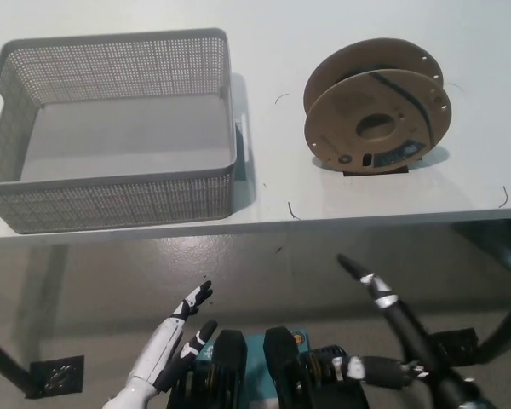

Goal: Use the right hand to pick up a 3d printing filament and place it into a container on the left side

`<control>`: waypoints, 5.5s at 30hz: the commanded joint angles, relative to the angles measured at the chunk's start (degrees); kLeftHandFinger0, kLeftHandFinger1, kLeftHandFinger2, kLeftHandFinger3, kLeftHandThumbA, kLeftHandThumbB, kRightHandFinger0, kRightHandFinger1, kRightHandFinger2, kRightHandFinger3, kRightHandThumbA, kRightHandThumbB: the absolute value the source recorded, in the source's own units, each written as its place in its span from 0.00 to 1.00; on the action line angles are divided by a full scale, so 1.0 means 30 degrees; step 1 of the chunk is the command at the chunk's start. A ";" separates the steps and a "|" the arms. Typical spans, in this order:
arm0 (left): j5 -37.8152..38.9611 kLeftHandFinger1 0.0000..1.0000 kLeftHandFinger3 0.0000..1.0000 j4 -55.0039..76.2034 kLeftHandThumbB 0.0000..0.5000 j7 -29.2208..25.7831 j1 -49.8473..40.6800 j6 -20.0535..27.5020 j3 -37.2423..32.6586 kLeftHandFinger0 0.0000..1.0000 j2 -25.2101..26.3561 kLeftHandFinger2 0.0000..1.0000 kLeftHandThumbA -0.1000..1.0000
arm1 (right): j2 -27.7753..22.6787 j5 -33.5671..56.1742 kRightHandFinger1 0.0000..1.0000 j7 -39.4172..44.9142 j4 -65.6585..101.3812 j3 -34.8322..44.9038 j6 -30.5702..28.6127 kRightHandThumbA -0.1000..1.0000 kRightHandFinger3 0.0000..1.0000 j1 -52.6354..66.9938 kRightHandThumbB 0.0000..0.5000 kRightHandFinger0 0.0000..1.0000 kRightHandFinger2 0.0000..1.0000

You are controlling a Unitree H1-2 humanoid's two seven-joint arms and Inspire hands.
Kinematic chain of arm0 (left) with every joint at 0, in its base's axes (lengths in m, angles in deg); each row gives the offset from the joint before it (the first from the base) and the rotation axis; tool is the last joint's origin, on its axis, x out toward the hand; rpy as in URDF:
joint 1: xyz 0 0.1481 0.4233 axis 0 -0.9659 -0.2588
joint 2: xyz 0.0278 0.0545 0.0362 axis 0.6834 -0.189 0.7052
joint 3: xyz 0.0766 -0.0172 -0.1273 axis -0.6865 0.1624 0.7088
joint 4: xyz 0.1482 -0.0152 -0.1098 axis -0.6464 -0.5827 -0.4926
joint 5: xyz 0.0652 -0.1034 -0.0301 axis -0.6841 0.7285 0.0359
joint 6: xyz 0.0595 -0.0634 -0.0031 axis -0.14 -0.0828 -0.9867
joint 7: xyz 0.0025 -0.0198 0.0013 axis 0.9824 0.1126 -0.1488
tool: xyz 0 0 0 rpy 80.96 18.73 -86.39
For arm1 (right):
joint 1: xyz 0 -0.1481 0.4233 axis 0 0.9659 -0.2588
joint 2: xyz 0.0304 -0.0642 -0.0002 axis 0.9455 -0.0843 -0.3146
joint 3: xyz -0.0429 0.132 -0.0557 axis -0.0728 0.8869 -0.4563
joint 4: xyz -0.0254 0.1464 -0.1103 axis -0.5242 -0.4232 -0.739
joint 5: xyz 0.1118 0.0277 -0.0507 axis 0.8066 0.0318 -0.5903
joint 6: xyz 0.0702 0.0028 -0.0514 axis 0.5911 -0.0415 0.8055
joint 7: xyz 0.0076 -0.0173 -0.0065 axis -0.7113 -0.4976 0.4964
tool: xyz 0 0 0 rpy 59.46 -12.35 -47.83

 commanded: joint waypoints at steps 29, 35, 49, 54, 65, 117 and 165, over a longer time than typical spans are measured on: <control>-0.0109 1.00 1.00 0.0115 0.46 0.0050 0.0194 0.1066 -0.0016 1.00 0.0227 1.00 1.00 | -1.0793 0.3370 1.00 0.9711 -0.5284 0.0422 1.4244 1.00 1.00 -2.0413 0.56 1.00 1.00; -0.0138 1.00 1.00 0.0184 0.41 -0.0052 -0.0783 0.1314 -0.0211 1.00 0.0024 1.00 1.00 | -1.0342 0.3726 1.00 1.3034 -0.8056 -0.1915 1.4458 1.00 1.00 -2.2466 0.68 1.00 1.00; -0.0196 1.00 1.00 0.0069 0.44 -0.0147 -0.1047 0.1463 -0.0217 1.00 -0.0020 1.00 1.00 | -0.7894 0.1034 1.00 1.5632 -1.2173 -0.6042 1.4458 1.00 1.00 -2.7372 0.75 1.00 1.00; -0.0207 1.00 1.00 -0.0042 0.44 -0.0231 -0.1106 0.1605 -0.0201 1.00 -0.0052 1.00 1.00 | -0.6891 0.0716 1.00 1.6381 -1.4191 -0.6884 1.4458 1.00 1.00 -2.8931 0.69 1.00 1.00; -0.0218 1.00 1.00 0.0085 0.46 -0.0171 -0.1162 0.1638 -0.0161 1.00 -0.0004 1.00 1.00 | -0.4618 -0.1228 1.00 1.7533 -2.1581 -0.8900 1.0223 1.00 1.00 -3.2326 0.64 1.00 1.00; 0.0054 1.00 1.00 0.0301 0.51 0.0768 -0.0256 0.1379 -0.0203 1.00 0.0343 1.00 1.00 | -0.0748 -0.6050 0.42 0.5488 -2.8916 -0.7847 0.5165 0.00 0.42 -2.7557 0.33 0.36 0.44; -0.0193 1.00 1.00 -0.0072 0.51 0.0705 -0.0526 0.1633 -0.0309 1.00 0.0298 1.00 1.00 | -0.0699 1.0026 0.15 0.2925 -2.9707 2.1092 1.1610 0.00 1.00 -2.8695 0.09 0.00 0.67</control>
